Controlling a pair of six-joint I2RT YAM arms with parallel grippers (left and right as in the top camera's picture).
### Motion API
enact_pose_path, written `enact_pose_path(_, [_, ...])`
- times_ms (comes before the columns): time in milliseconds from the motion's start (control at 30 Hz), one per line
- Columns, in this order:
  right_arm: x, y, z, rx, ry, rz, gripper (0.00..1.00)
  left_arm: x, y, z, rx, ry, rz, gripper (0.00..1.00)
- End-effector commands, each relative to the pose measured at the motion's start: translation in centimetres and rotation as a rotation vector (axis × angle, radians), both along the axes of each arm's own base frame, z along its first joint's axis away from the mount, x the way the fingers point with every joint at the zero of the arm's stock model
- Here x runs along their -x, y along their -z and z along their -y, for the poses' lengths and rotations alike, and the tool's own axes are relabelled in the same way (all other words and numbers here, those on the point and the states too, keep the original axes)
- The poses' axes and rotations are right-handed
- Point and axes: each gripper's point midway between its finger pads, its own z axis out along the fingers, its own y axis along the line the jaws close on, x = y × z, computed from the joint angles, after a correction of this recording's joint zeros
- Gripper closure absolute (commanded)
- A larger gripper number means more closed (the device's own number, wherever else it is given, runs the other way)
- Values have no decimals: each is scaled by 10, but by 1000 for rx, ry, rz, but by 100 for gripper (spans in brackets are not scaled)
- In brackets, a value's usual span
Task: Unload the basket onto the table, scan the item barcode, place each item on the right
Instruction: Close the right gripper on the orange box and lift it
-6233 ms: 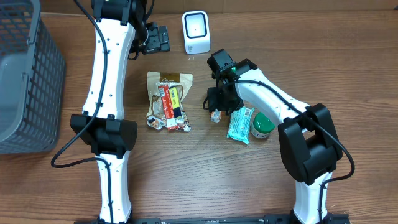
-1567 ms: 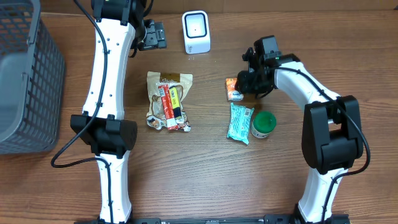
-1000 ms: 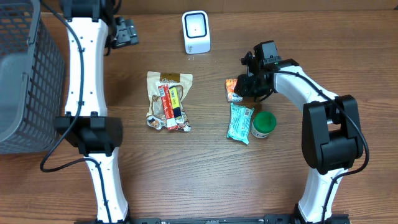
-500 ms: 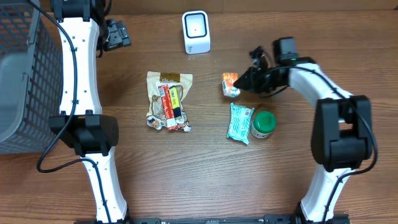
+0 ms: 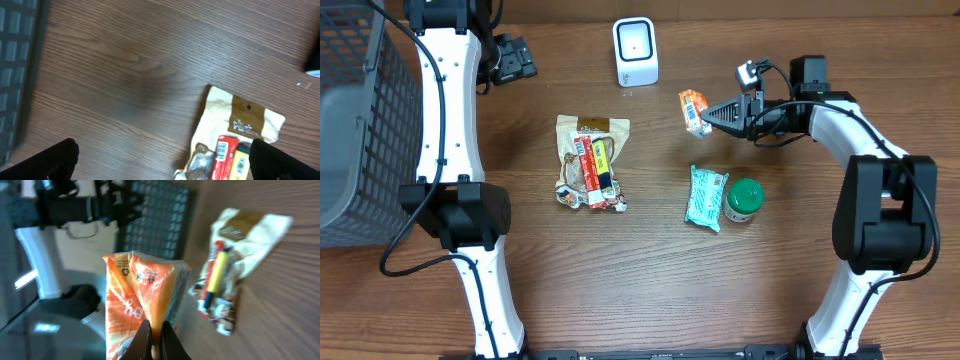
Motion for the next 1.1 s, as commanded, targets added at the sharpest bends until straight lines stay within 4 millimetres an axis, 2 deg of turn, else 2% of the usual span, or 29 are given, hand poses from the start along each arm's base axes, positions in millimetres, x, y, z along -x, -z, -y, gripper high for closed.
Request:
enact_pose_path(0, [6, -23, -11, -86, -62, 30, 96, 0, 5, 7, 38, -9, -10, 0])
enact_pose_path(233, [17, -27, -36, -84, -121, -77, 96, 2, 5, 7, 37, -9, -17, 0])
enact_pose_path(467, [31, -53, -51, -85, -164, -21, 96, 2, 5, 7, 37, -9, -17, 0])
enact_pose_path(733, [46, -102, -50, -90, -172, 116, 96, 1, 5, 7, 37, -10, -15, 0])
enact_pose_path(1067, [59, -129, -49, -92, -174, 160, 96, 1, 5, 7, 37, -9, -12, 0])
